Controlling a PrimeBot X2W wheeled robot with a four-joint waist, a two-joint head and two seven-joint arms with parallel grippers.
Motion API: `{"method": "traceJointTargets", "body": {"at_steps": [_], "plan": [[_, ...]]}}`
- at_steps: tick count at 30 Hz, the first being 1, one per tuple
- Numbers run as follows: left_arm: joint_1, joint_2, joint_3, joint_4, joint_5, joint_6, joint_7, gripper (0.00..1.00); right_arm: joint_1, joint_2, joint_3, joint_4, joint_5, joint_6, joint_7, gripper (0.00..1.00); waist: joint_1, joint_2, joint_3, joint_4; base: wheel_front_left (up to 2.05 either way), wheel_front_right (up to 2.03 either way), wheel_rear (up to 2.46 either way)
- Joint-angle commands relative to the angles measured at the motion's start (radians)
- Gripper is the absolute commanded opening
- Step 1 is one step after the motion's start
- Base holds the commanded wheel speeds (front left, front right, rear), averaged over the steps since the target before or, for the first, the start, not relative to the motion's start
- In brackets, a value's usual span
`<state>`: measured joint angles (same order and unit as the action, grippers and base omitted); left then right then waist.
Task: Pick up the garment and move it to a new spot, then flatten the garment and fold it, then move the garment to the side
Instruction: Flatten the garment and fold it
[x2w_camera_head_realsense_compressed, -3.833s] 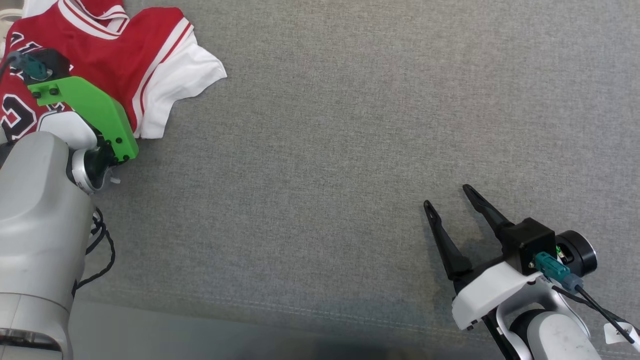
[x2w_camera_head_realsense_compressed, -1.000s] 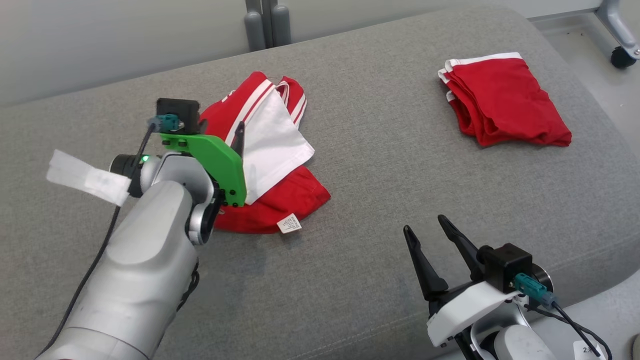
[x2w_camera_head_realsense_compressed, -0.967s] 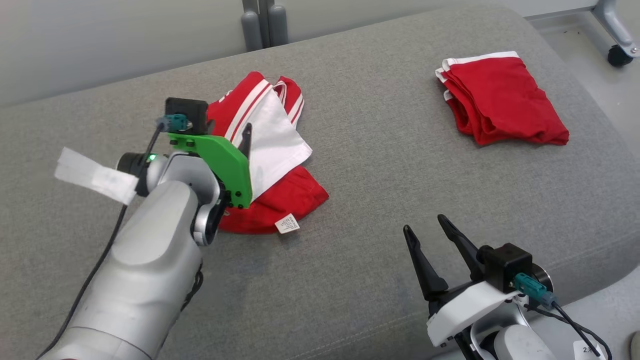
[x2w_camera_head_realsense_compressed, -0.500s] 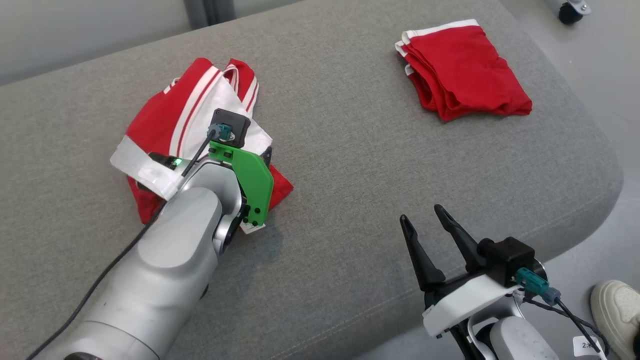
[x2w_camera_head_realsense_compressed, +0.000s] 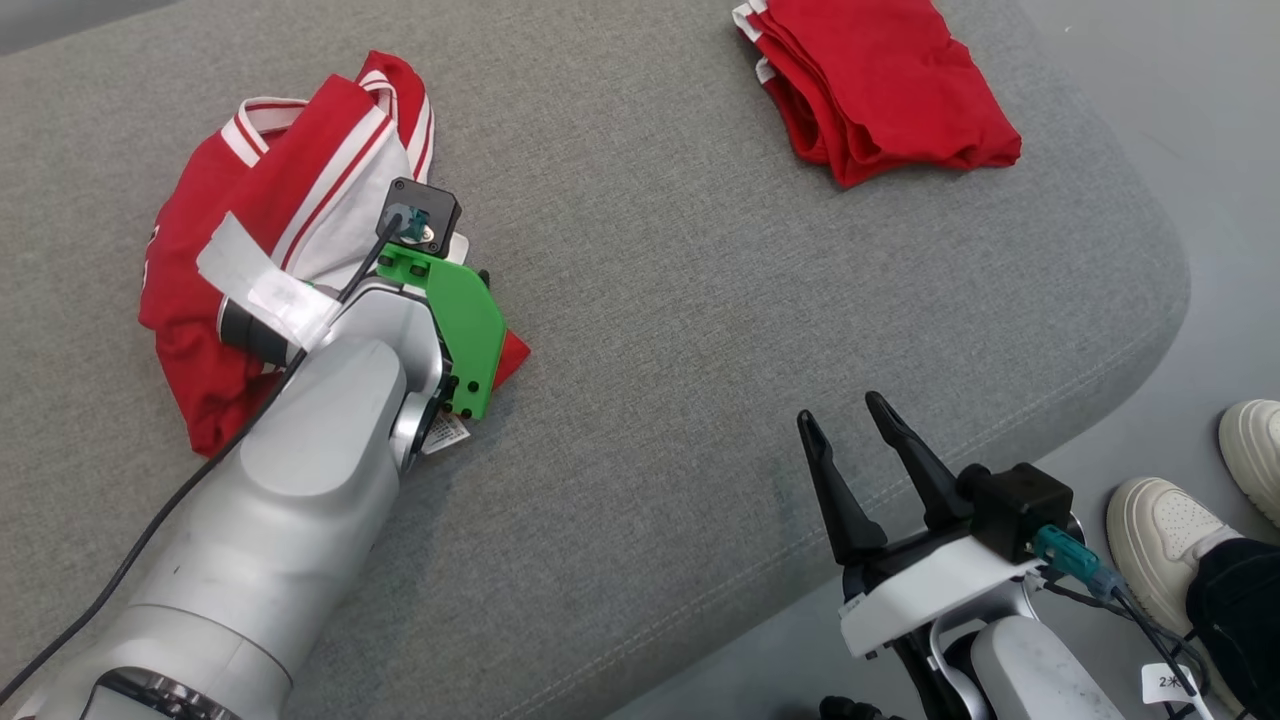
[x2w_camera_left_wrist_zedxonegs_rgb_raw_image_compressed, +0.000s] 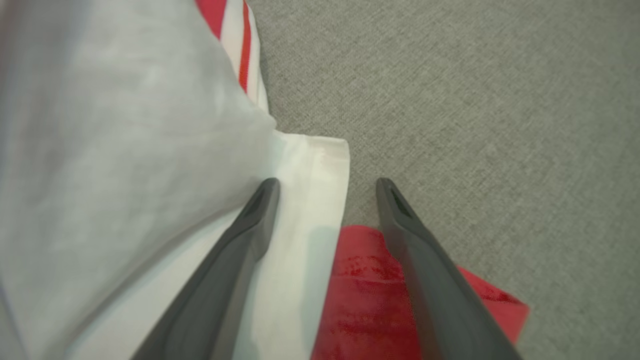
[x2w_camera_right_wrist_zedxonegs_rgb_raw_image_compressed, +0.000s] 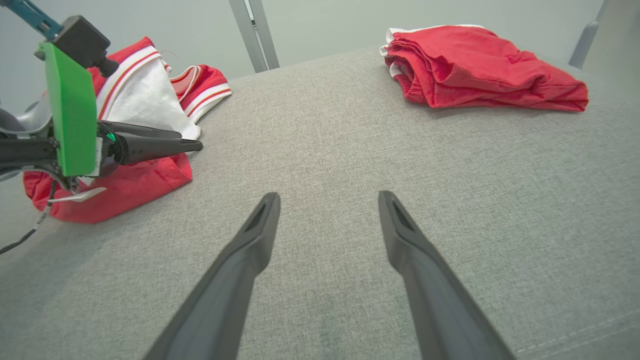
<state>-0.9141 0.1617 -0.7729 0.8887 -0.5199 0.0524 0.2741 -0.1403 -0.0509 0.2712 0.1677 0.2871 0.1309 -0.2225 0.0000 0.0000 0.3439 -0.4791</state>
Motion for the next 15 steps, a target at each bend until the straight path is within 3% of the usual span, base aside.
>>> {"method": "traceJointTargets", "body": {"at_steps": [1,7,8,9,10,11,12,15], "plan": [[-0.011,-0.008,-0.005,0.008,-0.002,-0.007,-0.005,1.00,-0.017,0.000,0.005,0.009,0.007,0.000,-0.012,1.00,0.0000,0.0000,0.016,-0.009,0.00,0.00,0.00],[-0.037,0.001,-0.011,0.039,0.011,0.035,0.006,1.00,-0.034,0.000,0.023,0.023,0.015,0.000,-0.021,1.00,0.0000,0.0000,0.015,-0.014,0.00,0.00,0.00],[-0.040,0.003,-0.008,0.045,0.009,0.040,0.009,0.96,-0.035,0.000,0.022,0.026,0.016,0.000,-0.022,1.00,0.0000,0.0000,0.013,-0.014,0.00,0.00,0.00],[-0.039,0.001,-0.005,0.049,0.004,0.043,0.013,0.50,-0.034,0.000,0.021,0.028,0.015,0.000,-0.024,1.00,0.0000,0.0000,0.012,-0.013,0.00,0.00,0.00],[-0.038,-0.003,-0.002,0.051,-0.003,0.046,0.014,0.33,-0.033,0.000,0.019,0.029,0.014,0.000,-0.025,1.00,0.0000,0.0000,0.011,-0.011,0.00,0.00,0.00],[-0.038,-0.003,-0.002,0.051,-0.003,0.046,0.014,0.33,-0.033,0.000,0.019,0.029,0.014,0.000,-0.025,1.00,0.0000,0.0000,0.011,-0.011,0.00,0.00,0.00],[-0.038,-0.005,0.000,0.051,-0.005,0.045,0.014,0.00,-0.031,0.000,0.018,0.032,0.012,0.000,-0.025,1.00,0.0000,0.0000,0.010,-0.009,0.00,0.00,0.00],[-0.041,-0.004,0.002,0.054,-0.012,0.040,0.008,0.00,-0.033,0.000,0.017,0.039,0.010,0.000,-0.027,1.00,0.0000,0.0000,0.004,-0.003,0.00,0.00,0.00]]}}
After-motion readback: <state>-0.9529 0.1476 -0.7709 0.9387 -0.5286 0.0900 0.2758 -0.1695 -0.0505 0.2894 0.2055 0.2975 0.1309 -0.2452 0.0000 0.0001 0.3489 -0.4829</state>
